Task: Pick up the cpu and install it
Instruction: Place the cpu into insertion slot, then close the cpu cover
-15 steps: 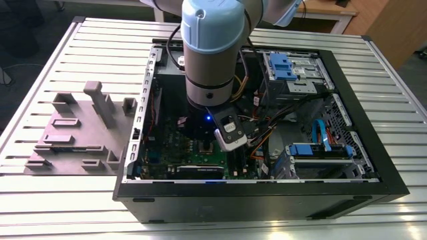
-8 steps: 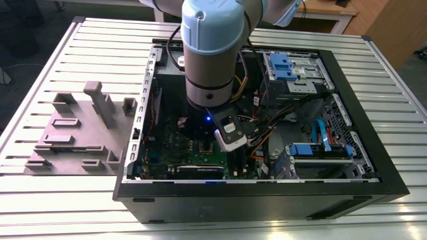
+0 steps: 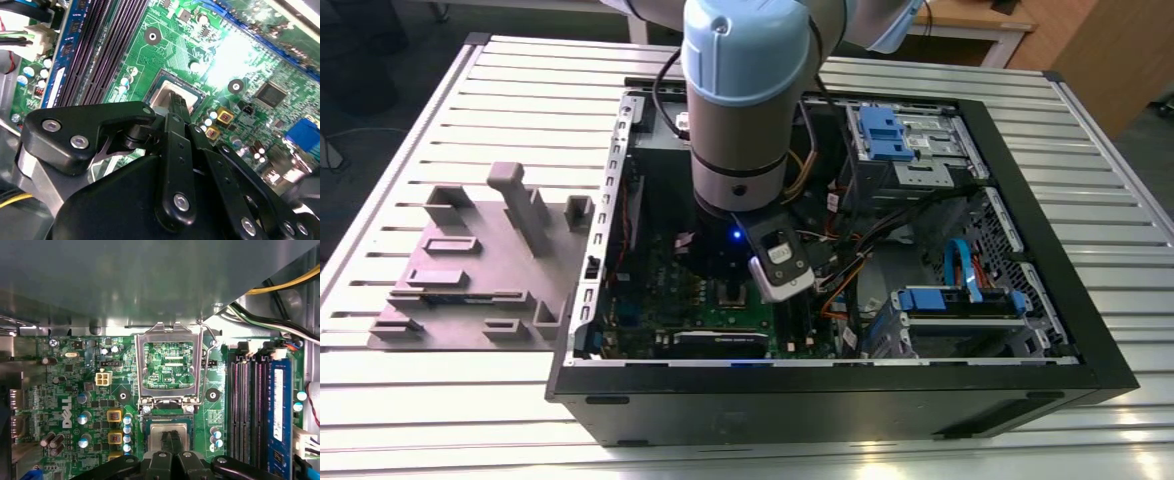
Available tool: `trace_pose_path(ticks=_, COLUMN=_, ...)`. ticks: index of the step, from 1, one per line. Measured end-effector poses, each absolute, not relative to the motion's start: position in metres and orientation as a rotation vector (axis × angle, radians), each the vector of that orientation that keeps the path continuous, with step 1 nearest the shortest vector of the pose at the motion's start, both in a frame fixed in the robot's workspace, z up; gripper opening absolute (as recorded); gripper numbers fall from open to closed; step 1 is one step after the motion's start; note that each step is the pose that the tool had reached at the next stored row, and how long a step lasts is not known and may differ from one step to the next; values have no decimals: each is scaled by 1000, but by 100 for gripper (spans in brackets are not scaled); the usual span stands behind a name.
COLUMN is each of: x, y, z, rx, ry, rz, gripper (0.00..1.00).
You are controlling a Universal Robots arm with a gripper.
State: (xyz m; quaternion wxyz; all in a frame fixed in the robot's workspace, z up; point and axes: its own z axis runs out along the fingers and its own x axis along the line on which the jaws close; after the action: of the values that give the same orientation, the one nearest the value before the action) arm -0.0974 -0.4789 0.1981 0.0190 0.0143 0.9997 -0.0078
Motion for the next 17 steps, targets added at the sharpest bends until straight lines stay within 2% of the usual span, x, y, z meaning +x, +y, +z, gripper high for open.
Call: trace_pose_path(ticks=17, x=-97, y=-479, z=232, rx=44, ry=3104, rz=-25, gripper=10)
